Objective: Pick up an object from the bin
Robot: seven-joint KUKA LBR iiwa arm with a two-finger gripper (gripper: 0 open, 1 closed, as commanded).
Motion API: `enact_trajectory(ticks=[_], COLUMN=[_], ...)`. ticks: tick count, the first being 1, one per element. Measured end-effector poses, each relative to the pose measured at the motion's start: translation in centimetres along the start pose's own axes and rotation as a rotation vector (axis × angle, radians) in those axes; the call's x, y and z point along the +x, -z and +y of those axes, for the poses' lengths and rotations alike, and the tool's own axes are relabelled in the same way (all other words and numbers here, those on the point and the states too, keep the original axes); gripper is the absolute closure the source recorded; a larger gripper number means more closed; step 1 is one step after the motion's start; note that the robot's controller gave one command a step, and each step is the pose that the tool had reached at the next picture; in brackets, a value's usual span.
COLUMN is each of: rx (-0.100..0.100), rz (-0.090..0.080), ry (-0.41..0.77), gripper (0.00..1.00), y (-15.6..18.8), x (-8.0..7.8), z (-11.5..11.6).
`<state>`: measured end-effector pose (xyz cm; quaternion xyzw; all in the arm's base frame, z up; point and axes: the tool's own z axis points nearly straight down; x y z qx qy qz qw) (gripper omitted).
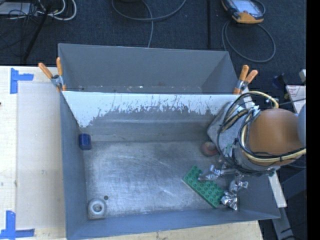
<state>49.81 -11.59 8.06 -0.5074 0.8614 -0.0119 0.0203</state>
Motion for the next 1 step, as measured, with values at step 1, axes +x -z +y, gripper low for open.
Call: enact_trajectory(ticks=[1], rx=[-0.043], rz=[0.009], ry=[0.486], gripper=[1.0], y=[7.3], x=[-3.14], z=[-5.98])
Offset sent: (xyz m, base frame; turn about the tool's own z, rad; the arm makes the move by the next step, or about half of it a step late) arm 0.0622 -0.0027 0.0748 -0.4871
